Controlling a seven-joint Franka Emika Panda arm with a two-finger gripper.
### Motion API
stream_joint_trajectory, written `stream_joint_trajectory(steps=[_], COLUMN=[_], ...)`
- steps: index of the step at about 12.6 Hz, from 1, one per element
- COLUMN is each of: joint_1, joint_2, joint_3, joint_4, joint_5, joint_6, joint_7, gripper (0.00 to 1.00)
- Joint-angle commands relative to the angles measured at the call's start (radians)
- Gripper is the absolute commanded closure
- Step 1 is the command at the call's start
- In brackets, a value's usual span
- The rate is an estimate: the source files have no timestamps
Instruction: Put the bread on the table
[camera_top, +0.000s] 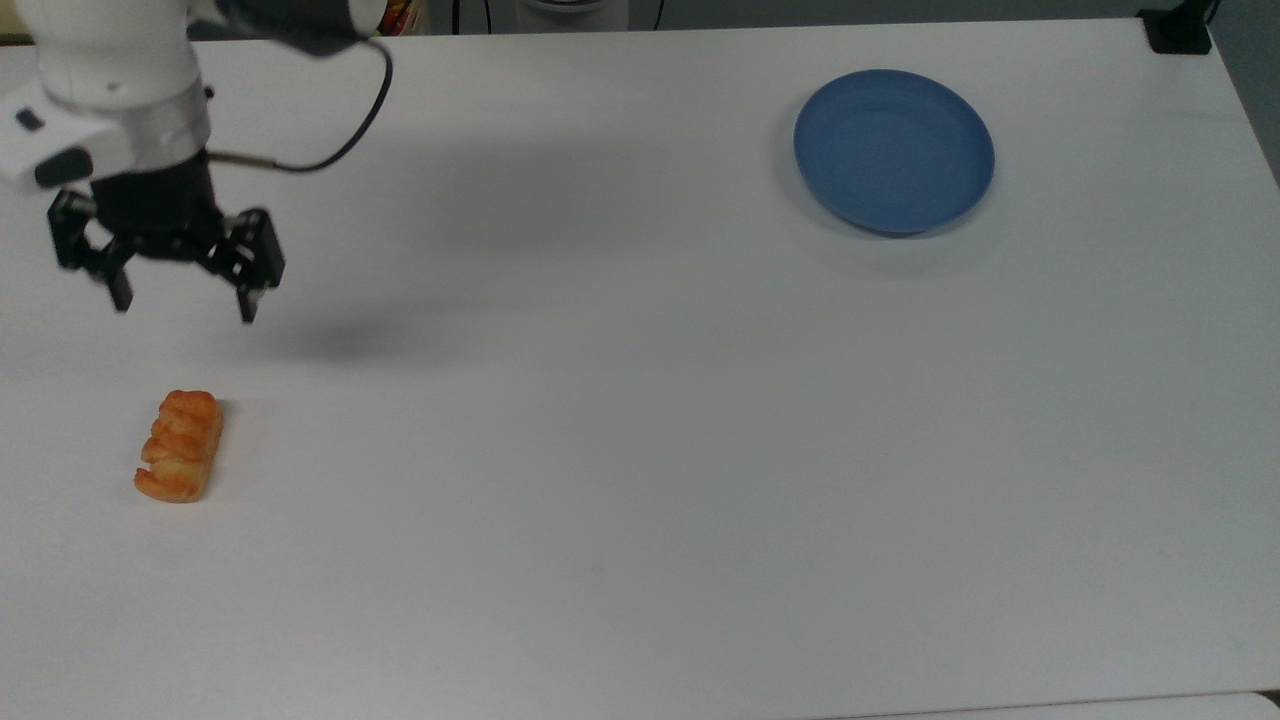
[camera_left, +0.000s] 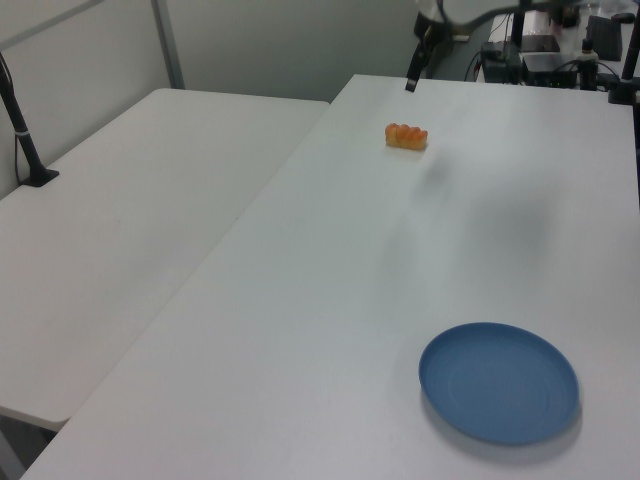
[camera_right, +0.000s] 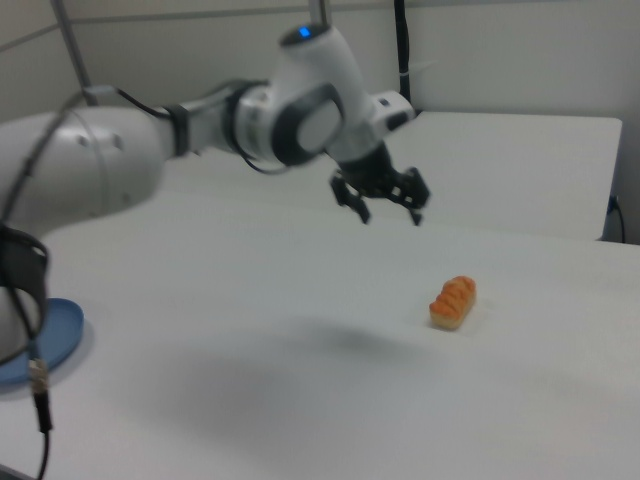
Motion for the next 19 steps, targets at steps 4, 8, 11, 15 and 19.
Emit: stream_joint_trajectory(steps=[4, 8, 11, 15, 19], joint_1=[0.12, 0.212, 0.305, 0.388, 0.395], joint_2=[-0.329, -0.545, -0.622, -0.607, -0.589], joint_3=[0.004, 0.004, 0.004, 0.004, 0.002], joint_4=[-0.198, -0.318, -0.37, -0.37, -0.402], joint_5=[0.015, 0.128, 0.147, 0.147, 0.146], joint_6=[-0.304, -0.481, -0.567, -0.563, -0.455], joint_7=[0.383, 0.401, 0.403, 0.395, 0.336], gripper=[0.0, 0.0, 0.0, 0.0, 0.0])
